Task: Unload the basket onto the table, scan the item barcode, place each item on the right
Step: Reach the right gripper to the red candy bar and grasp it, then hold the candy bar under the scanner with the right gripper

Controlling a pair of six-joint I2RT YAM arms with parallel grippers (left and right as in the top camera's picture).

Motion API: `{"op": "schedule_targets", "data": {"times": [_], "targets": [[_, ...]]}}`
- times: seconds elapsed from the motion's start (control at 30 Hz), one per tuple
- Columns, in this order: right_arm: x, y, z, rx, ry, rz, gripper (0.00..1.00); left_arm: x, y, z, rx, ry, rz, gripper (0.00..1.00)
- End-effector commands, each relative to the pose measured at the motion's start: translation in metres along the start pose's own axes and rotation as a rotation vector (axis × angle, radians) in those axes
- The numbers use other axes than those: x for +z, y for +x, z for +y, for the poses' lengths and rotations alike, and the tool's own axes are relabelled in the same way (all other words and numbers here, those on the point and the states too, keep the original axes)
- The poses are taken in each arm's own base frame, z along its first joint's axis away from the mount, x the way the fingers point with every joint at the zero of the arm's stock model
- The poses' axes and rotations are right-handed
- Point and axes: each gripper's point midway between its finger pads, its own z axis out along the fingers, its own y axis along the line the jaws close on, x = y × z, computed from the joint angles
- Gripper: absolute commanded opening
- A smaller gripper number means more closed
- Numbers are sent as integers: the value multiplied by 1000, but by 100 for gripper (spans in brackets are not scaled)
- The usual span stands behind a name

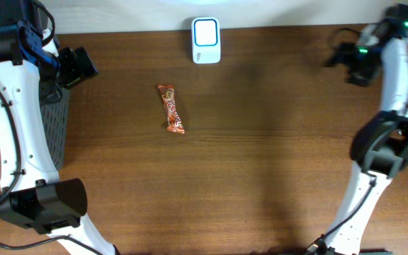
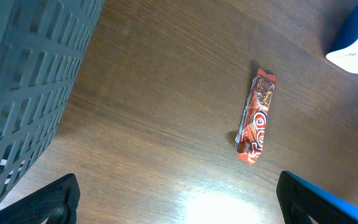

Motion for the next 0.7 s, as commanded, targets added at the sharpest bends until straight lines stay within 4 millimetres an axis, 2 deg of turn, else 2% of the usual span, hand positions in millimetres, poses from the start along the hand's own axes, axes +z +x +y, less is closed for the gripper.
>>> {"op": "schedule_targets", "data": {"times": [0.0, 0.03, 0.13, 0.23, 0.3, 0.43, 0.57, 0.63, 0.67], "targets": [[32, 47, 98, -245, -164, 126, 83, -7, 0, 2, -10, 2, -15, 99], [43, 65, 131, -319, -176, 152, 83, -7, 0, 2, -10, 3, -16, 99], [76, 104, 202, -545, -95, 124, 83, -7, 0, 2, -11, 3, -15, 99], [109, 151, 258, -692, -1, 68, 84, -7, 0, 2, -10, 3, -15, 99], [136, 178, 281, -709, 59, 12, 84, -7, 0, 2, -10, 3, -16, 99], [180, 219, 311, -827, 32, -54, 84, -7, 0, 2, -10, 2, -15, 99], [208, 242, 313, -858, -6, -59, 83, -7, 0, 2, -11, 2, -15, 99], [219, 254, 306, -869, -6, -40, 77, -7, 0, 2, -10, 2, -15, 99], [222, 257, 304, -871, -3, -35, 66, -7, 0, 2, -10, 3, -15, 99]]}}
